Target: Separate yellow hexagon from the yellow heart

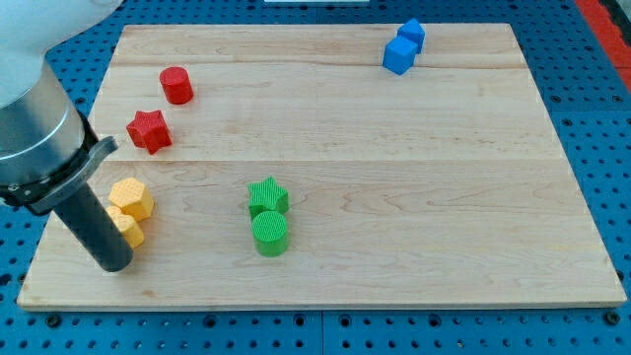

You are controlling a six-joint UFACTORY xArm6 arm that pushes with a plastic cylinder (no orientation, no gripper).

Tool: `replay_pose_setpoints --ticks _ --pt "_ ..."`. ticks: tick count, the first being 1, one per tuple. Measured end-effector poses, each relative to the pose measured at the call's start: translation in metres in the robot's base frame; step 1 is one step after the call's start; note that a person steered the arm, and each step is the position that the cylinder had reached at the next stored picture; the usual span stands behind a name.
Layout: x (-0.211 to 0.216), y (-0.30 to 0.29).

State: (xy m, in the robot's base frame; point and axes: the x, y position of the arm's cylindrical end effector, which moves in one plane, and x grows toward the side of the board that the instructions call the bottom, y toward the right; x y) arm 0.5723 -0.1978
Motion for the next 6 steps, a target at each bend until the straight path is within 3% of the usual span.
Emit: replay_pose_setpoints --ticks 1,2,3,4,6 --pt "0.004 0.000" --pt "0.022 -0.044" --pt "0.013 -0.099" --pt "-0.021 -0.072" --pt "-0.025 0.023"
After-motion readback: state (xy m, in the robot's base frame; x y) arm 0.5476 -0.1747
